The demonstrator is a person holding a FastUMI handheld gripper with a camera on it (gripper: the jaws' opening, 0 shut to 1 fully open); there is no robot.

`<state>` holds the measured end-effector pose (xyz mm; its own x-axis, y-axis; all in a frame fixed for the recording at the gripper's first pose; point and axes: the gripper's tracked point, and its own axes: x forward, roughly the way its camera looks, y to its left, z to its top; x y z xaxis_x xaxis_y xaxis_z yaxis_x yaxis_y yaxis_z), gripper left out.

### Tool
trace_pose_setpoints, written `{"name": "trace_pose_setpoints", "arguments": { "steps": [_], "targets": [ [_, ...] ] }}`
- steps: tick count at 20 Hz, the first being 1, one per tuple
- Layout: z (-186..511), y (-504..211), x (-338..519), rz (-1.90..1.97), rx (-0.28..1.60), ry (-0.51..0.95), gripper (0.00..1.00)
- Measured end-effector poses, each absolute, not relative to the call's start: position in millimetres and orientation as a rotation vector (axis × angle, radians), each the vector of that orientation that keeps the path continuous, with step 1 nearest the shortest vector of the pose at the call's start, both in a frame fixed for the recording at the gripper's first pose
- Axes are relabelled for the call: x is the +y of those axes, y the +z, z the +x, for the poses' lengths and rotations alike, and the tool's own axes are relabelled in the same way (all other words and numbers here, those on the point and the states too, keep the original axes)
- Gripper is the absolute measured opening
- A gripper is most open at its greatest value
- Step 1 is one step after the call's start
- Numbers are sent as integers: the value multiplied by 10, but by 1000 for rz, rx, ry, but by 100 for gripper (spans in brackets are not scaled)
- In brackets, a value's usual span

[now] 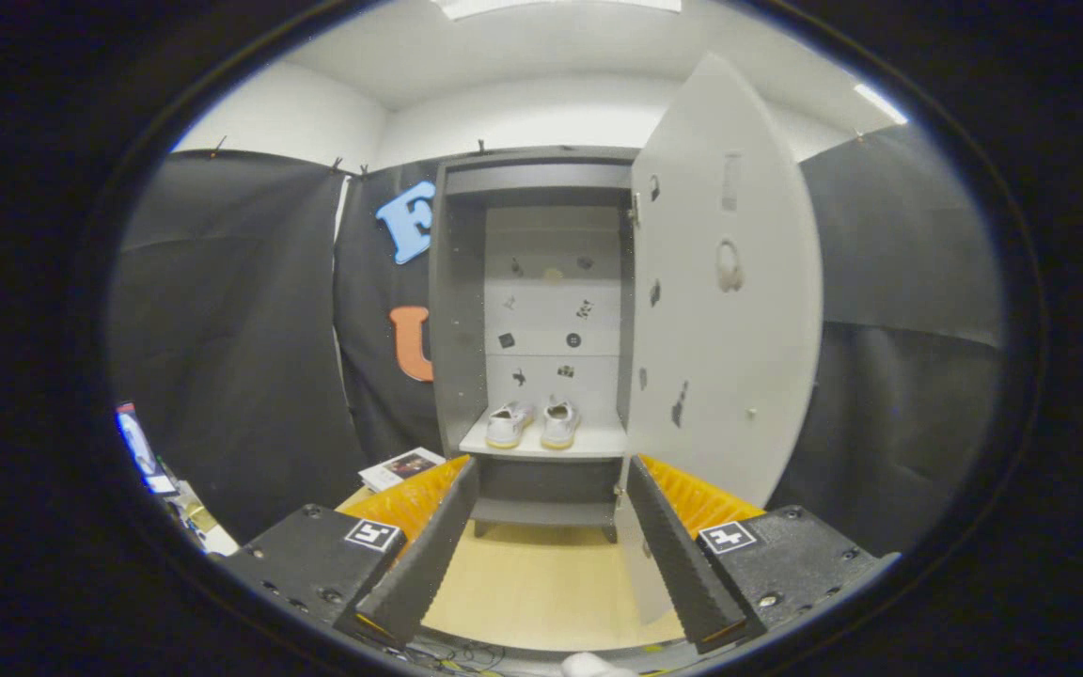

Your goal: Open the shoe cabinet door, grab the shoes and put them into the shoe cabinet, then close the shoe cabinet door.

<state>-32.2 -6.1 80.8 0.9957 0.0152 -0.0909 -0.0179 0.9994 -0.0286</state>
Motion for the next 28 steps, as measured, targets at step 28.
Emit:
{"name": "trace_pose_setpoints", "arguments": {
  "steps": [28],
  "targets": [
    [452, 728, -2376, 13, 113, 126, 100]
  ]
}}
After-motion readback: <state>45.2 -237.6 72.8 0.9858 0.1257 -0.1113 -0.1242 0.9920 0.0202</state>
